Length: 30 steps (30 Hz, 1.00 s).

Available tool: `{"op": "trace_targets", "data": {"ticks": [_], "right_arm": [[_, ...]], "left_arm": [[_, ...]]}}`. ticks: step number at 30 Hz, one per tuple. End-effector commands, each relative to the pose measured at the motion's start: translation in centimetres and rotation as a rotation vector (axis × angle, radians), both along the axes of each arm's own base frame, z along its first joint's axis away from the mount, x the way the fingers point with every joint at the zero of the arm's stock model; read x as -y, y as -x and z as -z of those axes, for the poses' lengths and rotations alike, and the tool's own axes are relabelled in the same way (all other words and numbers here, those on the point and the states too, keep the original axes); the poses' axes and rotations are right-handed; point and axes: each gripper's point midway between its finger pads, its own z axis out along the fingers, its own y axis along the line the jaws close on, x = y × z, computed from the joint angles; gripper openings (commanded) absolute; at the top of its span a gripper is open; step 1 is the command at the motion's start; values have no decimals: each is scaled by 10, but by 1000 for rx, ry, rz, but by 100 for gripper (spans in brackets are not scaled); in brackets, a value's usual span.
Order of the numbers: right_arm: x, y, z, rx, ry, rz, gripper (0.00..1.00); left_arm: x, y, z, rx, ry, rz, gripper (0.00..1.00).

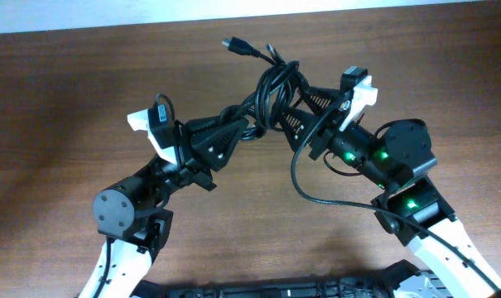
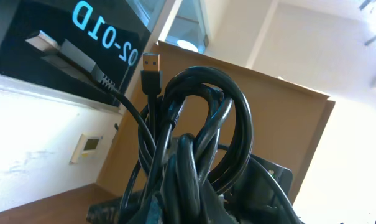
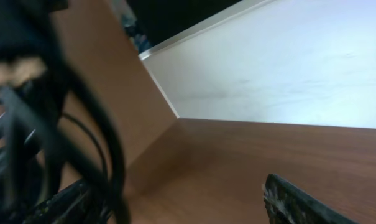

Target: Untangle cables

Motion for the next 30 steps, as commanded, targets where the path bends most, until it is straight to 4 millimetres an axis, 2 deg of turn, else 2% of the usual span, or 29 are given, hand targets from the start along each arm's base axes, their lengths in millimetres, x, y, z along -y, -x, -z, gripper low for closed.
{"op": "trace_targets", "data": {"ticks": [1, 3, 4, 6, 8, 11, 13, 16, 18, 20, 21, 23, 24, 27, 30], "right_arm": [[-23, 31, 1, 46, 36, -217, 85], [-22, 38, -6, 96, 49, -232, 85], [-19, 42, -13, 133, 53, -219, 85], [-13, 46, -23, 160, 45, -200, 85], [1, 46, -27, 162, 46, -161, 86], [21, 46, -9, 61, 74, -104, 86], [26, 52, -16, 79, 68, -92, 86], [27, 56, -22, 6, -21, -94, 86], [27, 57, -27, -22, -67, -105, 86], [24, 63, -42, -11, -130, -139, 86], [24, 64, -47, -4, -147, -149, 82], [24, 64, -45, -10, -145, -149, 47], [23, 63, -42, -25, -142, -148, 41], [22, 61, -30, -78, -129, -152, 39], [18, 67, -30, -73, -118, -196, 23]], "left_arm": [[-8, -3, -17, 66, 28, -84, 0], [-5, -5, -11, 79, -11, -93, 0], [2, -9, 6, 129, -116, -116, 0], [5, -16, 22, 126, -187, -143, 0], [6, -17, 24, 285, -276, -222, 0], [7, -16, 25, 461, -359, -290, 0], [17, -6, 40, 792, -532, -329, 0], [17, -8, 46, 931, -611, -382, 0], [22, 2, 51, 1065, -638, -356, 0], [24, 3, 56, 1066, -645, -331, 0], [25, 2, 59, 1055, -652, -324, 0], [25, 2, 58, 1071, -655, -329, 0], [25, 2, 58, 1076, -655, -332, 0], [24, 5, 50, 1112, -636, -356, 0], [15, -15, 45, 1062, -675, -476, 0]]}}
